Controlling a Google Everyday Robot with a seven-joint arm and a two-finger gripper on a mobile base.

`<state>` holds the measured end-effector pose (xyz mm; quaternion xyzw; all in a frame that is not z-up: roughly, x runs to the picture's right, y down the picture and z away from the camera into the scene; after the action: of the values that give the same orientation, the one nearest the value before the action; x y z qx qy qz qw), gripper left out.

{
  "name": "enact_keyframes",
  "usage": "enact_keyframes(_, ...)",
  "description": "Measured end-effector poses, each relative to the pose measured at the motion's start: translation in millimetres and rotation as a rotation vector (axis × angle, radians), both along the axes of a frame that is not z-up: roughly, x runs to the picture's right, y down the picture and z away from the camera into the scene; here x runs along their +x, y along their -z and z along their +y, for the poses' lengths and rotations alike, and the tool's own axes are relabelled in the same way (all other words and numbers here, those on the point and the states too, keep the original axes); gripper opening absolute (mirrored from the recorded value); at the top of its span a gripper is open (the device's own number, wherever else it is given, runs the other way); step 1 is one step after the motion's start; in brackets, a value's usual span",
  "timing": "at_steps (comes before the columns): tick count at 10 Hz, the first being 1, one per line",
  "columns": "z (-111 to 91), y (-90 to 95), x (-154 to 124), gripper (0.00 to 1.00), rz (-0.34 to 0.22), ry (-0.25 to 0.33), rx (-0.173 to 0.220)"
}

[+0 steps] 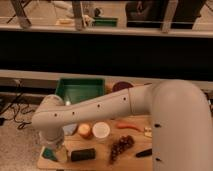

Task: Wipe table surface with sponge

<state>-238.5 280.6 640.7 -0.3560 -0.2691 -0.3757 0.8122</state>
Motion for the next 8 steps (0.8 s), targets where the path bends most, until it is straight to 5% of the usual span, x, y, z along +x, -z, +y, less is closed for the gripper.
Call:
enact_keyframes(5, 17.1, -27.9, -7.7, 0.8, 0.078, -0.066, -0.035)
enact_keyframes(8, 18.2, -32.6, -12.0, 0.8, 0.264, -0.134, -0.039)
